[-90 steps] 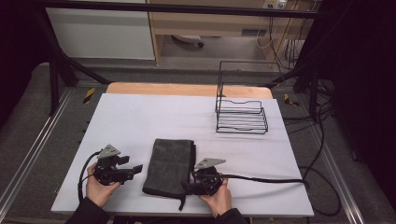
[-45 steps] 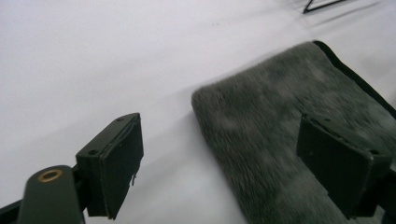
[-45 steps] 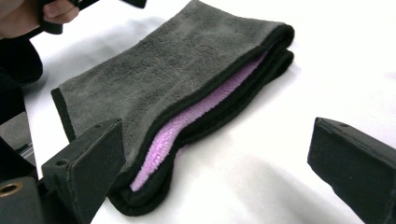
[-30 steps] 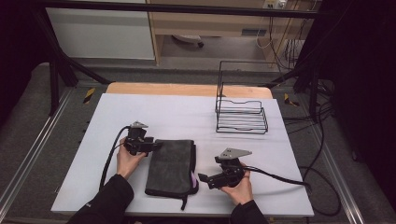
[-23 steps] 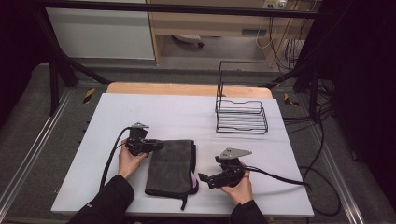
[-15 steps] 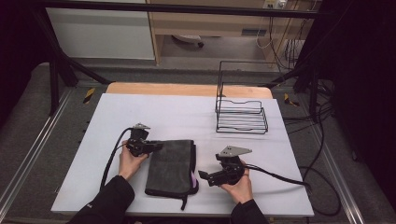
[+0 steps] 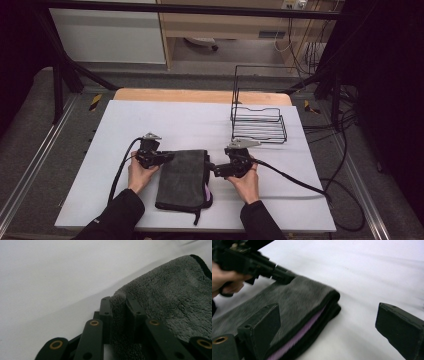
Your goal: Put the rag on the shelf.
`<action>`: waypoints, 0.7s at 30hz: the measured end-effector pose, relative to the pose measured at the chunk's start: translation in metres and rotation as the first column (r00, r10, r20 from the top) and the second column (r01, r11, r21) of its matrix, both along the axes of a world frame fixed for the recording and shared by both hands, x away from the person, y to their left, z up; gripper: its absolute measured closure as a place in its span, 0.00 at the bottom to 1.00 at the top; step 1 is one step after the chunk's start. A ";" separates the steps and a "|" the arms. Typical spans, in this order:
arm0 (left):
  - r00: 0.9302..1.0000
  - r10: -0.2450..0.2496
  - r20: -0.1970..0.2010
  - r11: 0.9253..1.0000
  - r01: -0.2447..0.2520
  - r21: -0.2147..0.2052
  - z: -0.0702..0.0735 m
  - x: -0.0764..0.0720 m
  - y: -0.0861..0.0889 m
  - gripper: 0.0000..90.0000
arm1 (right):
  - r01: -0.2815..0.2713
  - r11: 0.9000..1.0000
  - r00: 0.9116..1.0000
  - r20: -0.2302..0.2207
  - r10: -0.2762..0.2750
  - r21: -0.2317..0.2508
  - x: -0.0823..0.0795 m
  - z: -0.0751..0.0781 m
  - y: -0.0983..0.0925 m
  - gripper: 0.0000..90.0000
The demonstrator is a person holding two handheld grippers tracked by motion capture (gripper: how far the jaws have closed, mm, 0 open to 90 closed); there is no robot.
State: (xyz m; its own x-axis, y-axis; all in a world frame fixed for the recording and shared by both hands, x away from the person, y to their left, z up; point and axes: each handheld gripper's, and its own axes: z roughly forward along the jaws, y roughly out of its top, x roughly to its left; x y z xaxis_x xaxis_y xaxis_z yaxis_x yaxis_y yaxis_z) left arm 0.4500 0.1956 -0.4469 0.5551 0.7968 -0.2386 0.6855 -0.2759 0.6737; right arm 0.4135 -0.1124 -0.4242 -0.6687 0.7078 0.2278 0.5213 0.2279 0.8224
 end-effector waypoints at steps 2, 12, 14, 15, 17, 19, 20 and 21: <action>1.000 -0.003 0.003 1.000 0.003 0.003 0.000 0.000 0.000 0.85 | 0.011 1.000 1.000 -0.020 -0.011 0.000 0.013 -0.001 0.011 0.12; 1.000 -0.014 0.006 1.000 0.014 -0.005 -0.001 0.001 0.001 0.84 | 0.014 0.998 0.997 -0.080 -0.018 -0.054 0.039 -0.015 0.032 0.37; 1.000 -0.015 0.007 1.000 0.015 -0.006 -0.001 0.001 0.001 0.84 | 0.007 0.997 0.994 -0.105 -0.015 -0.080 0.044 -0.021 0.032 0.46; 1.000 -0.015 0.006 1.000 0.015 -0.009 -0.001 0.001 0.002 0.84 | 0.007 0.997 0.994 -0.105 -0.015 -0.080 0.044 -0.021 0.032 0.46; 1.000 -0.015 0.006 1.000 0.015 -0.013 -0.002 0.001 0.002 0.84 | -0.004 0.995 0.992 -0.127 -0.009 -0.097 0.046 -0.024 0.032 0.50; 1.000 -0.015 0.006 1.000 0.015 -0.017 -0.002 0.001 0.002 0.84 | -0.015 0.996 0.989 -0.146 0.001 -0.093 0.046 -0.026 0.033 0.56; 1.000 -0.015 0.006 1.000 0.016 -0.019 -0.002 0.001 0.003 0.84 | -0.025 0.996 0.988 -0.154 0.011 -0.088 0.047 -0.027 0.033 0.60; 1.000 -0.017 0.006 1.000 0.017 -0.020 -0.002 0.001 0.003 0.84 | -0.032 0.996 0.985 -0.169 0.018 -0.083 0.047 -0.027 0.034 0.61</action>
